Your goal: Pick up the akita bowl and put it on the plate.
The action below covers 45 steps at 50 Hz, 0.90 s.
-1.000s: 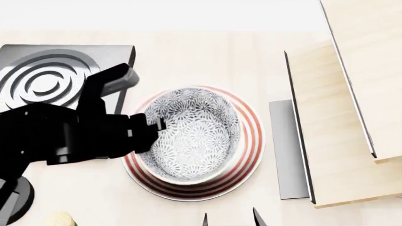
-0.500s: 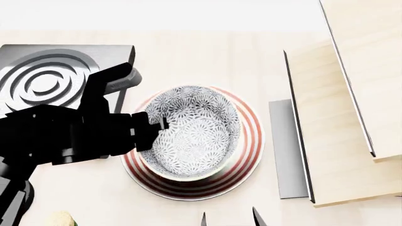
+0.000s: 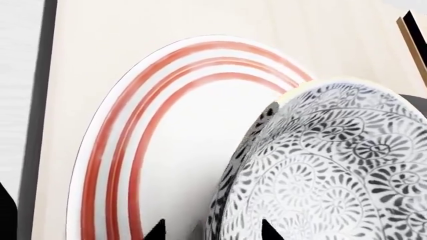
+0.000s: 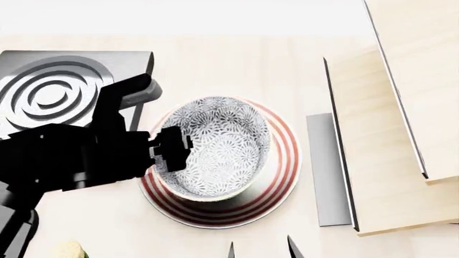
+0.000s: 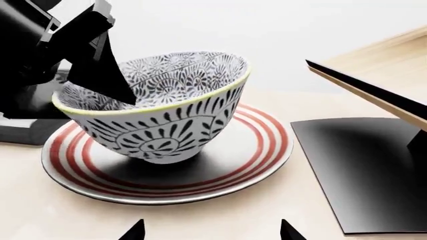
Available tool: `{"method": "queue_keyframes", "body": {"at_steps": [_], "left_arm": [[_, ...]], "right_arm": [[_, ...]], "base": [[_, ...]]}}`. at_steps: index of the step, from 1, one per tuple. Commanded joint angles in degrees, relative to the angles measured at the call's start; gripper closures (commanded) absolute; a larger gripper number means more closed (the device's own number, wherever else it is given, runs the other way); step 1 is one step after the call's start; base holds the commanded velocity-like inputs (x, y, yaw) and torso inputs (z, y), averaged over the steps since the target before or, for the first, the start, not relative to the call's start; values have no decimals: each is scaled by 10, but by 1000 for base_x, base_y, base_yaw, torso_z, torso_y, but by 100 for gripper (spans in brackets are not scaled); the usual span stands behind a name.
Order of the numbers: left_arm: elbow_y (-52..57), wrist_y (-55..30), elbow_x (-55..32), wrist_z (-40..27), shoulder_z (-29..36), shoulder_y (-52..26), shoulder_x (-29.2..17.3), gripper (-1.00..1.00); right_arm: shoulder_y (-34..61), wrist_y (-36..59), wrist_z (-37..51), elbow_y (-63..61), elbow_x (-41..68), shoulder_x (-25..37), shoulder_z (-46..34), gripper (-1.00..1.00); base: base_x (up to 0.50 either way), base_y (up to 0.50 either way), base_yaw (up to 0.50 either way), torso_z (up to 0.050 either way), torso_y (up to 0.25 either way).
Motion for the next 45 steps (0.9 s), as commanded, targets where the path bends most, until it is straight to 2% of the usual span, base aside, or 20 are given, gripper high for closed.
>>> {"method": "queue_keyframes", "body": {"at_steps": [1,7,22,28,35,45], "left_arm": [[1,7,-23,2,11,3,3,-100],[1,5,-31,6,29,-6,3,-100],[24,-17,2,-1,18,-21,-10,-100],[178,-98,-19,-80,17,20,-55,-100],[311,-154,-45,-140,8,53,-90,-100],[445,-197,-78,-202,-16,86,-136,-100]], "right_arm": [[-7,30,12,45,-17,-2,-14,-100],[-5,24,11,55,-18,-4,-16,-100],[-5,27,14,52,-19,-4,-19,-100],[-5,31,17,48,-18,-3,-19,-100],[-5,30,17,47,-17,-2,-20,-100],[-7,30,20,45,-19,-1,-22,-100]], "base": [[0,0,0,0,0],[0,0,0,-3,-2],[0,0,0,-3,-3],[0,0,0,-2,-3],[0,0,0,-3,-3],[0,0,0,-2,-2]]}}
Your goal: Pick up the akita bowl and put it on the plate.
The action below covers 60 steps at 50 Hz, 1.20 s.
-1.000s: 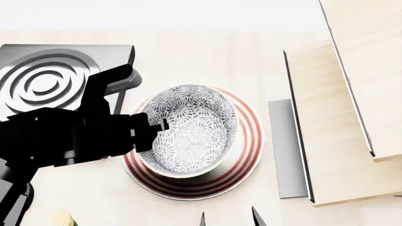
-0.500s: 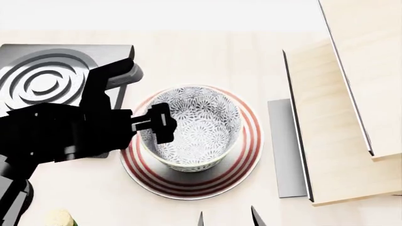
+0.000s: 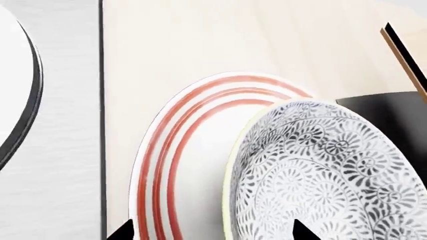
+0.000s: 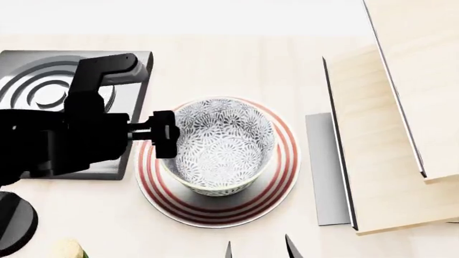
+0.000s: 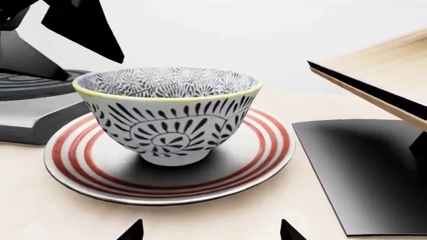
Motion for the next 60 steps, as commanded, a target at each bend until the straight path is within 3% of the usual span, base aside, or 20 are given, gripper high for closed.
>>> {"method": "queue_keyframes", "body": {"at_steps": [1,12,21,37,42,49,60], "left_arm": [[160,-61,-35,-76,-24,35,-51,-100],[295,-90,-80,-151,-81,58,-105,-100],[441,-146,-168,-251,-175,83,-166,-100],[607,-148,-228,-327,-259,159,-241,-100],[672,-120,-231,-324,-294,225,-263,-100],[743,-76,-216,-301,-346,329,-293,-100],[794,-28,-186,-278,-396,421,-309,-100]], "right_arm": [[-11,28,16,45,-17,-1,-15,-100],[-11,29,18,41,-15,2,-15,-100],[-14,34,22,33,-18,4,-17,-100],[-15,47,33,6,-16,14,-13,-100],[-24,69,46,-50,-11,34,-5,-100],[-44,167,108,-277,-30,109,30,-100],[-34,265,146,-448,-40,159,63,-100]], "base": [[0,0,0,0,-10],[0,0,0,-2,-2],[0,0,0,-1,-3],[0,0,0,-1,-2],[0,0,0,0,-2],[0,0,0,0,0],[0,0,0,0,0]]}}
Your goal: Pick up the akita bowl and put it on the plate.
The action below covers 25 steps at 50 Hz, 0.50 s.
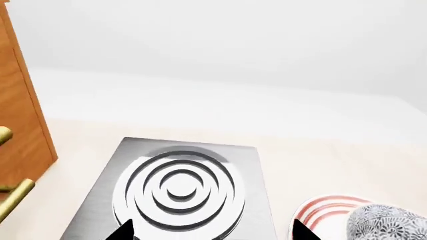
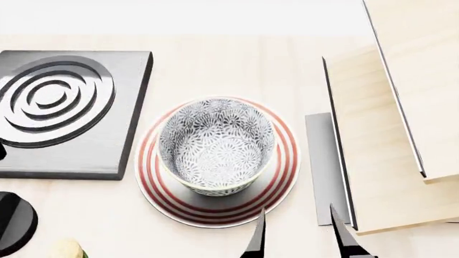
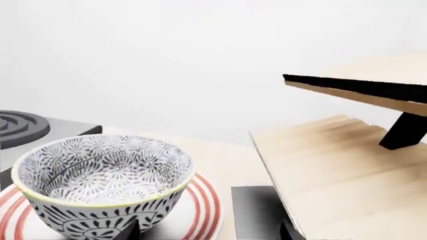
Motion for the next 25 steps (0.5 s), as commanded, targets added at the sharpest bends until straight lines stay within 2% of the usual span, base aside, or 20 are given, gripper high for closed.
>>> {"method": "queue_keyframes", "body": {"at_steps": [1,6,15,25], "left_arm": [[82,41,12,6,-58,97,-27,-100],[144,50,34,-15,-73,126,-38,-100],[258,62,8,-43,-135,195,-54,-100],[279,100,111,5,-92,248,-25,-100]], "right_arm": [[-2,101,45,-179,-15,56,29,-100],[-7,130,58,-251,-10,78,50,-100],[-23,168,85,-365,-3,118,96,-100],[-22,174,89,-377,-9,119,95,-100]], "base": [[0,0,0,0,0],[0,0,0,0,0],[0,0,0,0,0],[0,0,0,0,-1]]}}
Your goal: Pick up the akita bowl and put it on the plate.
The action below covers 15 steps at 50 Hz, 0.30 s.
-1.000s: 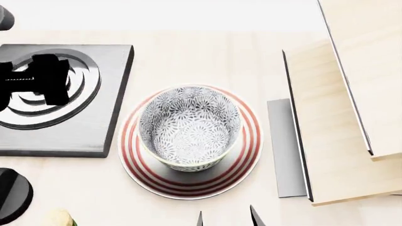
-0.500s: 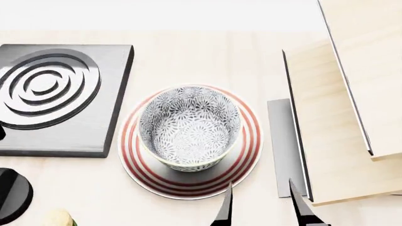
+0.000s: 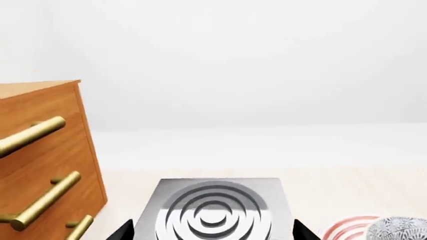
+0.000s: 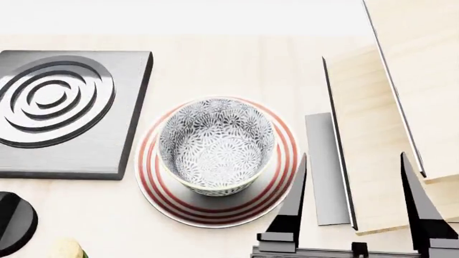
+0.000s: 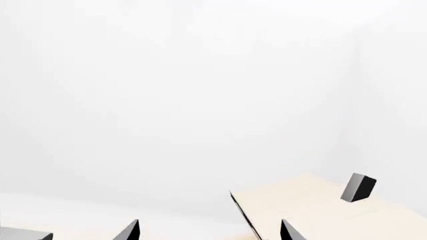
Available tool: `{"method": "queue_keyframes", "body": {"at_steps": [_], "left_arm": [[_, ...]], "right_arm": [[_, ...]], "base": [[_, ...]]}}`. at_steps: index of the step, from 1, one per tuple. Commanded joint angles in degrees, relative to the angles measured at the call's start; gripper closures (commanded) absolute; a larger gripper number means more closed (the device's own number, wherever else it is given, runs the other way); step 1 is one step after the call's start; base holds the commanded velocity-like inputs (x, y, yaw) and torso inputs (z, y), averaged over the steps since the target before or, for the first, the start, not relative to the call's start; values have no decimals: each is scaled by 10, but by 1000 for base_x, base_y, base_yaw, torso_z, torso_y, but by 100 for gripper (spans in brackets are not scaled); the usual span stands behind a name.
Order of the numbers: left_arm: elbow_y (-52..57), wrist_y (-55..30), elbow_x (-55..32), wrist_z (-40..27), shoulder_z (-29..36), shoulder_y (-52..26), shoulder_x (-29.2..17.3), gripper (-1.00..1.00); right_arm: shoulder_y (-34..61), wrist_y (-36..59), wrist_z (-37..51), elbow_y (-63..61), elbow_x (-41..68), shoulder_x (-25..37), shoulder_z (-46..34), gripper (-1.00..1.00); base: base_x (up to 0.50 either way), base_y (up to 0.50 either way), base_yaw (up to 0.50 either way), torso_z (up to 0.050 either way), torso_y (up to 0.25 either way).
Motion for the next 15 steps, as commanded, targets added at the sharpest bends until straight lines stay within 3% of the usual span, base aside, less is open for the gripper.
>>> {"method": "queue_keyframes", "body": {"at_steps": [1,15], "left_arm": [[62,42,81,33,16,73,17,-100],[98,79,99,42,26,109,13,-100]], "right_arm": [[-5,29,16,-66,-3,19,16,-100],[-25,20,23,-98,-18,29,17,-100]], "base": [[0,0,0,0,0],[0,0,0,0,0]]}}
